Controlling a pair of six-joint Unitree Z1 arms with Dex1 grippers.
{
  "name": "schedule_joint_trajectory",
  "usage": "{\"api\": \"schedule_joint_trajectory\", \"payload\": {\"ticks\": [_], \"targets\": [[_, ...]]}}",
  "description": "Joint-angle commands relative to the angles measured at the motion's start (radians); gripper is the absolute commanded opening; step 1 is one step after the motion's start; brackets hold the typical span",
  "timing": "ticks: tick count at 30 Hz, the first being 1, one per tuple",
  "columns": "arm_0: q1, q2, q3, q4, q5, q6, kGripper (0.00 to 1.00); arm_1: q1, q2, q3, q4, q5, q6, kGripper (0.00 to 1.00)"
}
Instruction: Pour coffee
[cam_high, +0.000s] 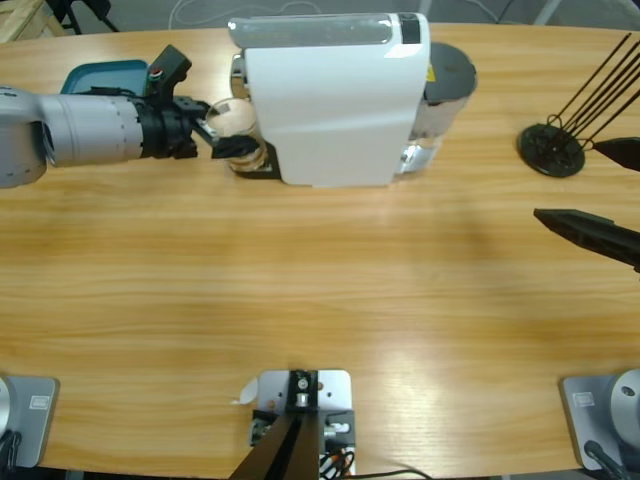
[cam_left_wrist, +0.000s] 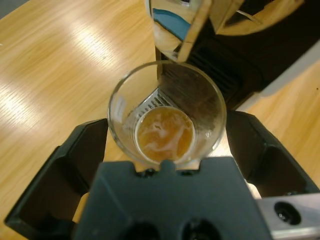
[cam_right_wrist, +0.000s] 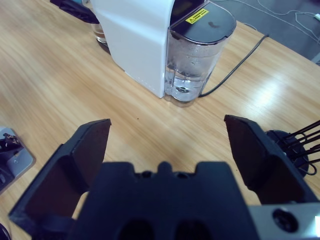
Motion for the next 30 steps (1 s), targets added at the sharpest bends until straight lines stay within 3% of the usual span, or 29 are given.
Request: {"api": "schedule_joint_trajectory", "payload": {"ticks": [1, 6, 11, 12, 15, 21, 26, 30], "targets": [[0.022, 0.08, -0.033, -0.011, -0.034, 0.014, 0.991, -0.004, 0.032, 0.038, -0.007, 0.007, 0.01, 1.0], [0.022, 0.094, -0.04, -0.011, -0.049, 0.016, 0.903, -0.007, 0.033, 0.038, -0.007, 0.007, 0.01, 1.0], [0.024, 0.101, -0.04, -0.011, -0.068, 0.016, 0.502, -0.008, 0.035, 0.038, -0.007, 0.007, 0.01, 1.0], [0.026, 0.103, -0.04, -0.011, -0.074, 0.016, 0.475, -0.008, 0.035, 0.038, -0.008, 0.007, 0.01, 1.0], [0.03, 0.104, -0.036, -0.011, -0.089, 0.019, 0.267, -0.008, 0.035, 0.038, -0.008, 0.007, 0.01, 1.0], [0.038, 0.057, -0.007, -0.009, -0.088, 0.023, 0.256, -0.01, 0.038, 0.038, -0.008, 0.006, 0.01, 1.0], [0.052, -0.077, 0.098, -0.006, -0.025, 0.019, 0.26, -0.011, 0.037, 0.039, -0.012, 0.004, 0.01, 1.0], [0.126, -0.215, 0.182, 0.006, 0.029, 0.009, 0.26, -0.011, 0.032, 0.04, -0.013, 0.006, 0.01, 1.0]]}}
